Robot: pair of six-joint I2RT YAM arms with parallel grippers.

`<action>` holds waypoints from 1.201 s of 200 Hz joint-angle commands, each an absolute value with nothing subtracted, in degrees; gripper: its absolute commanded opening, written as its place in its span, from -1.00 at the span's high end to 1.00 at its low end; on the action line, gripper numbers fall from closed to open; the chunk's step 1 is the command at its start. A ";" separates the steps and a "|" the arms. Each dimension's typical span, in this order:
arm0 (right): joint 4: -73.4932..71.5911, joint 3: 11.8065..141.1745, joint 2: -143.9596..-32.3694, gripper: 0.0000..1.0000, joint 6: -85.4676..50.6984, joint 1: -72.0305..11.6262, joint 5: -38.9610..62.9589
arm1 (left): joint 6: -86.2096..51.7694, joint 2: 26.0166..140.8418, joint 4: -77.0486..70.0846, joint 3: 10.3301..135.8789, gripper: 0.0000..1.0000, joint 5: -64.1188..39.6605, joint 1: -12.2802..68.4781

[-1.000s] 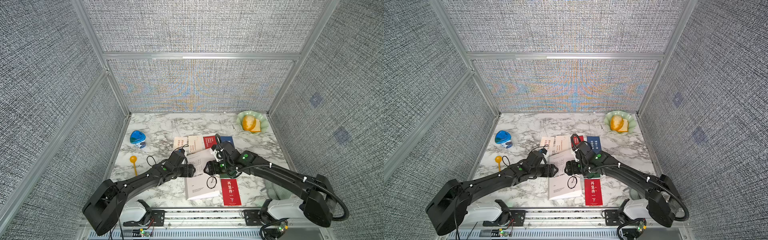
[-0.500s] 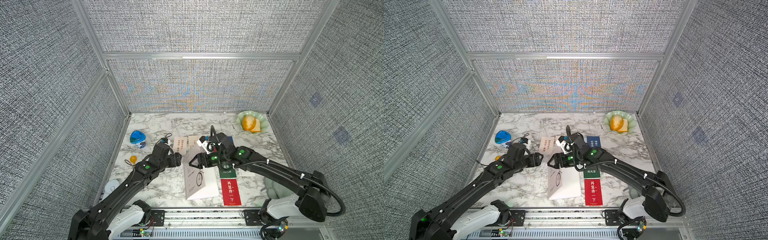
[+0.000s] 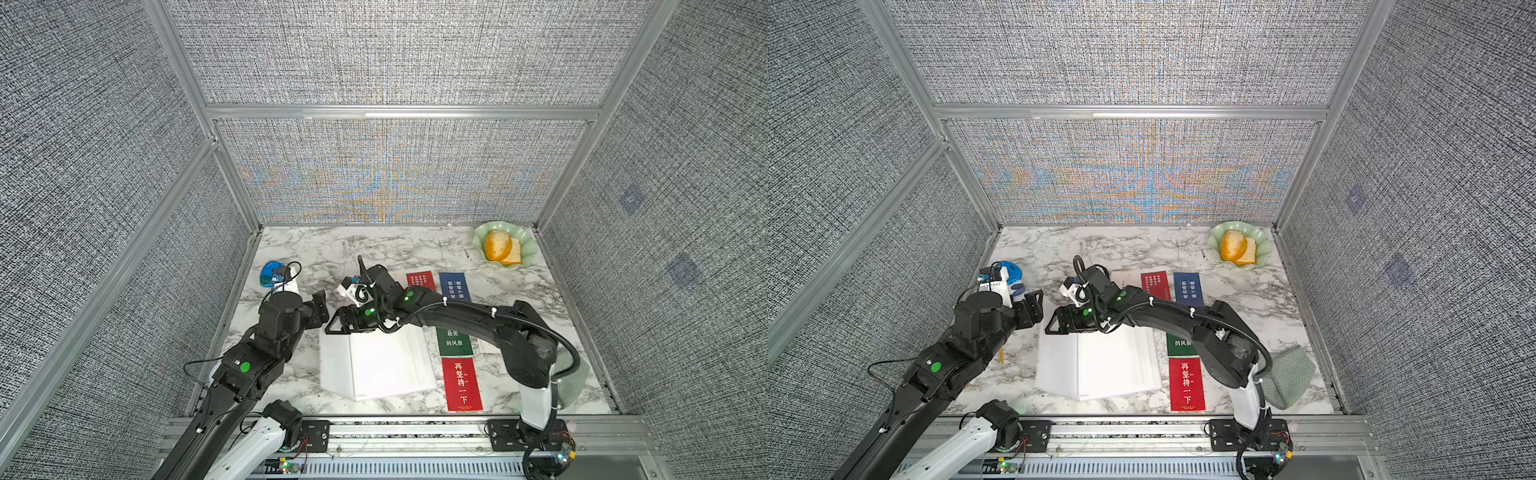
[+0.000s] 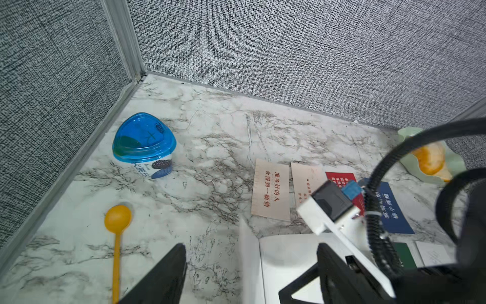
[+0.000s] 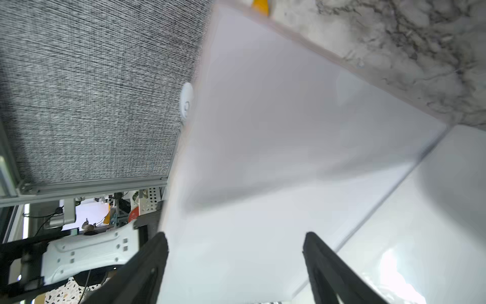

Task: Place the photos into the photo albums
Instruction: Open the photo album at the center of the board, then turn the page of the photo album at the center of the board.

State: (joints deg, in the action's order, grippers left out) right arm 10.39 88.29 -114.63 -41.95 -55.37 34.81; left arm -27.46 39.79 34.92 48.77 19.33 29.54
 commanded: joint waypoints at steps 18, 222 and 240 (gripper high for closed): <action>10.31 89.14 -116.36 -0.70 -42.01 -53.66 33.70 | -29.14 40.34 33.41 43.91 -0.58 15.61 29.53; 20.59 54.20 -90.75 -0.72 -38.26 -46.47 19.60 | -51.62 42.27 21.91 18.17 -0.43 -2.81 37.07; 20.74 53.96 -90.60 -0.72 -37.86 -45.91 19.47 | -55.04 38.43 24.26 17.06 -0.42 -0.30 38.41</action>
State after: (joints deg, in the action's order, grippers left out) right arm 20.36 54.19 -90.98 -37.85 -46.44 20.38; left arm -48.16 41.82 20.32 18.02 -4.60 37.21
